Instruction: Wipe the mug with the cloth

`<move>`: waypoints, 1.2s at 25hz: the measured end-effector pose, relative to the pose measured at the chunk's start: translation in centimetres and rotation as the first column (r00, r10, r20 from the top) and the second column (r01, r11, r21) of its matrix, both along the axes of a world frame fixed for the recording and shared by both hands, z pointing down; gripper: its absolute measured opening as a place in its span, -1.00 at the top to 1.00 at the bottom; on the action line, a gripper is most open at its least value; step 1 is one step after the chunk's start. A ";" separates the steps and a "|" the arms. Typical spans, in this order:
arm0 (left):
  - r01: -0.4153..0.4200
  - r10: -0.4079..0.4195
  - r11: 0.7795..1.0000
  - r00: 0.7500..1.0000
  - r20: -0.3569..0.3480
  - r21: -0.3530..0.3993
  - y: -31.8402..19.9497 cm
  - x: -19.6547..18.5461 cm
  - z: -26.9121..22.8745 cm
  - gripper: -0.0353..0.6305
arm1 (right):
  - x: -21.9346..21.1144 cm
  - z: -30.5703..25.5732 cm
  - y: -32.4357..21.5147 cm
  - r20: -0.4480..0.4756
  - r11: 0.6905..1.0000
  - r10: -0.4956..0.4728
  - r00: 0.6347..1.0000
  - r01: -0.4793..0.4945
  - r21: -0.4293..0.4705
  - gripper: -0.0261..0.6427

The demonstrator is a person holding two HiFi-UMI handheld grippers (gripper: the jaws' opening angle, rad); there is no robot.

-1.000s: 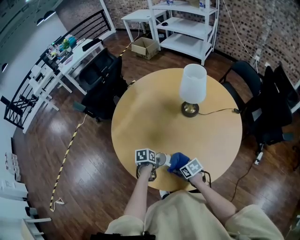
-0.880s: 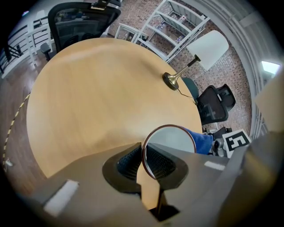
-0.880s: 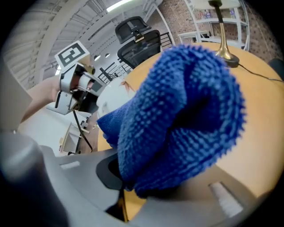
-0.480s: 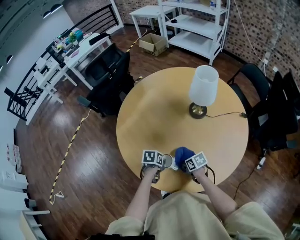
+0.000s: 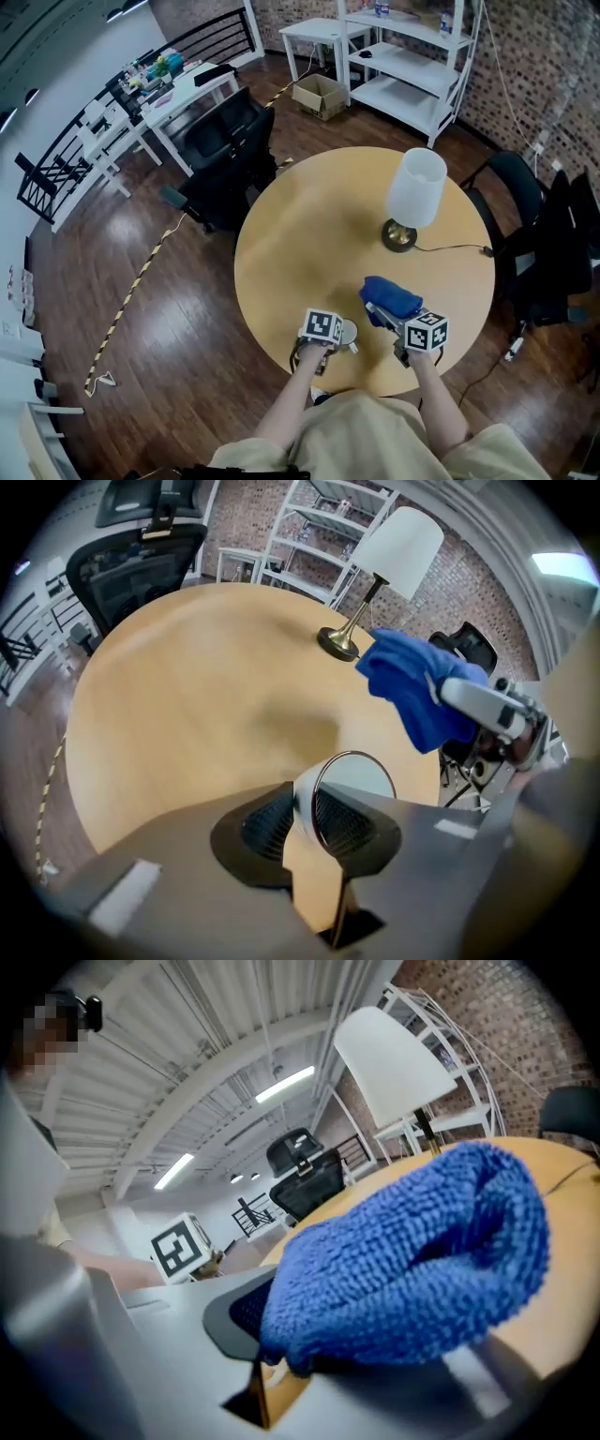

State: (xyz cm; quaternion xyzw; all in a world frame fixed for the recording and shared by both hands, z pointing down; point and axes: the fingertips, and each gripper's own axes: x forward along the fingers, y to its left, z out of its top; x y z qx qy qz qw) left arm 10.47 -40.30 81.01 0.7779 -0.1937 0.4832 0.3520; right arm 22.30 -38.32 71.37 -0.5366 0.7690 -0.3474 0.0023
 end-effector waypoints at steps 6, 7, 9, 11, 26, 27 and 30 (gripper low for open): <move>0.003 0.024 0.991 0.979 -0.202 0.130 -1.3 1.2 -5.4 0.16 | 1.4 -9.2 -0.7 -0.103 0.977 0.059 0.993 -0.036 0.212 0.72; 0.018 0.025 0.986 0.969 -0.247 0.168 -1.9 1.2 -7.2 0.09 | 1.7 -10.8 -0.9 -0.118 0.968 0.077 0.990 -0.046 0.246 0.72; 0.078 0.014 0.964 0.941 -0.339 0.255 -3.5 1.2 -11.4 -0.05 | 2.0 -13.6 -1.4 -0.165 0.953 0.115 0.979 -0.062 0.298 0.72; 0.167 -0.005 0.928 0.900 -0.437 0.334 -5.4 0.8 -16.1 -0.07 | 2.2 -16.2 -1.8 -0.226 0.940 0.150 0.963 -0.068 0.333 0.72; 0.441 0.166 0.534 0.782 -0.600 0.722 -8.1 -1.5 -38.1 -0.01 | 1.6 -27.8 -0.7 -0.335 0.846 0.302 0.892 -0.089 0.526 0.72; 0.447 0.169 0.542 0.771 -0.614 0.711 -7.9 -1.3 -38.2 -0.01 | 1.6 -27.8 -0.6 -0.336 0.846 0.303 0.892 -0.090 0.525 0.72; 0.463 0.175 0.535 0.758 -0.628 0.707 -7.7 -1.0 -38.8 -0.01 | 1.7 -27.7 -0.5 -0.344 0.847 0.311 0.886 -0.094 0.523 0.72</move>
